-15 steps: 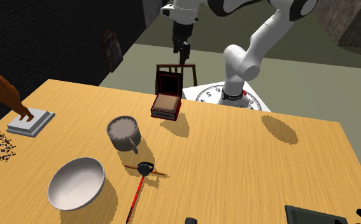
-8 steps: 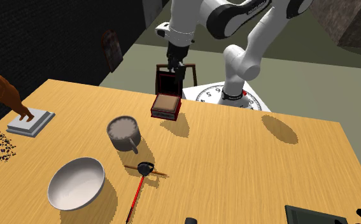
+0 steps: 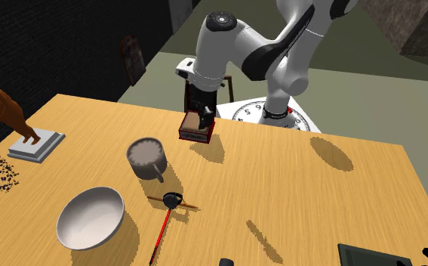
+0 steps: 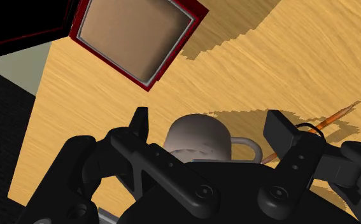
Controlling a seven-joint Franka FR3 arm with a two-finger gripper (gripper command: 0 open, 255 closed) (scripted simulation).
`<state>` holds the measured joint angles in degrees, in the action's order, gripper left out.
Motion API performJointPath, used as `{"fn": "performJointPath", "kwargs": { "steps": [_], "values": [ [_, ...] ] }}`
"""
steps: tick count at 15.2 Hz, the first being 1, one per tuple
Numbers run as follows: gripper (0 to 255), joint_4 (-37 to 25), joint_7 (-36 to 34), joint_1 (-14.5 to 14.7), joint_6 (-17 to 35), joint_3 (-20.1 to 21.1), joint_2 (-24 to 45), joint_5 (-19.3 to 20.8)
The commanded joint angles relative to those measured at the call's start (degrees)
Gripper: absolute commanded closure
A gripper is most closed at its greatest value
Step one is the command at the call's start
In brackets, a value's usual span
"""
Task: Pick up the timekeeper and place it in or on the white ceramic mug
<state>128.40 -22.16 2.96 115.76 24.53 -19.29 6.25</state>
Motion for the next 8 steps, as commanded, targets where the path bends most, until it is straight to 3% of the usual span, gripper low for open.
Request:
{"fn": "performJointPath", "kwargs": {
  "steps": [1,8],
  "values": [
    [0,-2.17,-3.32,-0.34,1.66,2.57,4.43,2.66],
    [0,-12.06,-15.95,0.55,2.93,9.1,21.1,16.1]
  ]
}}
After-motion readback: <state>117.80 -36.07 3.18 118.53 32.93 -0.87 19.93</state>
